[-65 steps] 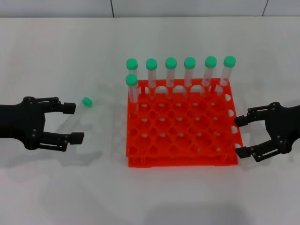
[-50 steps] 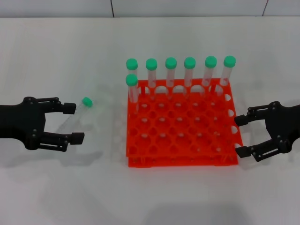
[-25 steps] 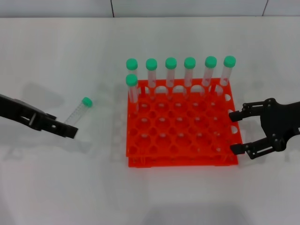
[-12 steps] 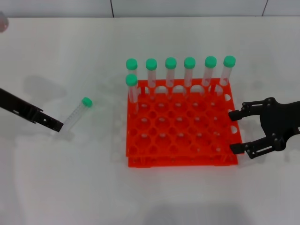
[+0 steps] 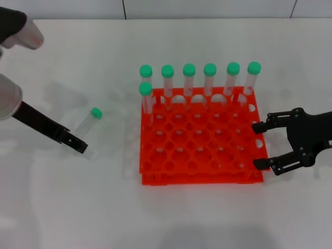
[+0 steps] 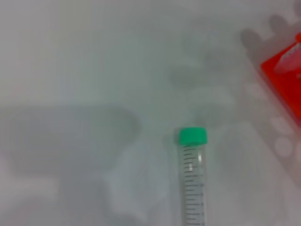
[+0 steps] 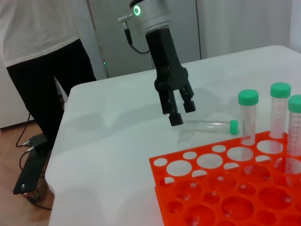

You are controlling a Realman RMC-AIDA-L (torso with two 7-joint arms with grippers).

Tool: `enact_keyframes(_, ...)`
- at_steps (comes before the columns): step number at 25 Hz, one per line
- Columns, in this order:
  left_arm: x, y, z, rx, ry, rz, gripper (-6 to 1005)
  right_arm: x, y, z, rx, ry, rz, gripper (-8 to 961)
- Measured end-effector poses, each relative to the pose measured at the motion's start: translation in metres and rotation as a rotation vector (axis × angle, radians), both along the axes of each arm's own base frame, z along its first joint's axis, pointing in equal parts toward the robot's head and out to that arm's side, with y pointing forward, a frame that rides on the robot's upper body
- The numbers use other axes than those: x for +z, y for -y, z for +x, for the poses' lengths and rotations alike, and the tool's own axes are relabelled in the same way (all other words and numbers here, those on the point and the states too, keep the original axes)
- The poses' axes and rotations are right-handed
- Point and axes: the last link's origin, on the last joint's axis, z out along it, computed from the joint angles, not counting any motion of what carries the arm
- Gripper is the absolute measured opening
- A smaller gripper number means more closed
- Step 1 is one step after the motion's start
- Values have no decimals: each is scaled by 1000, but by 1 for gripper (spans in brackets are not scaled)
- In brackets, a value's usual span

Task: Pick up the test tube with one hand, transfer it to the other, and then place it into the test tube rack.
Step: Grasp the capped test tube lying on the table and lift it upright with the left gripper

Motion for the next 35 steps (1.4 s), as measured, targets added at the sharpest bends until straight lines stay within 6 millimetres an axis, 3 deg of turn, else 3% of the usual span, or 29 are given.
enact_keyframes(4, -5, 0, 4, 6, -9, -10, 857, -1, 0, 0, -1, 0, 1, 856)
enact_keyframes(9, -5, 0, 2, 26, -41, -8, 666, -1, 0, 0, -2, 1, 1, 856)
enact_keyframes(15, -6, 1, 1, 34, -49, -9, 605, -1, 0, 1, -3, 2, 2, 856)
enact_keyframes(35, -12, 1, -4, 54, -50, -11, 509, -2, 0, 0, 0, 5, -1, 856)
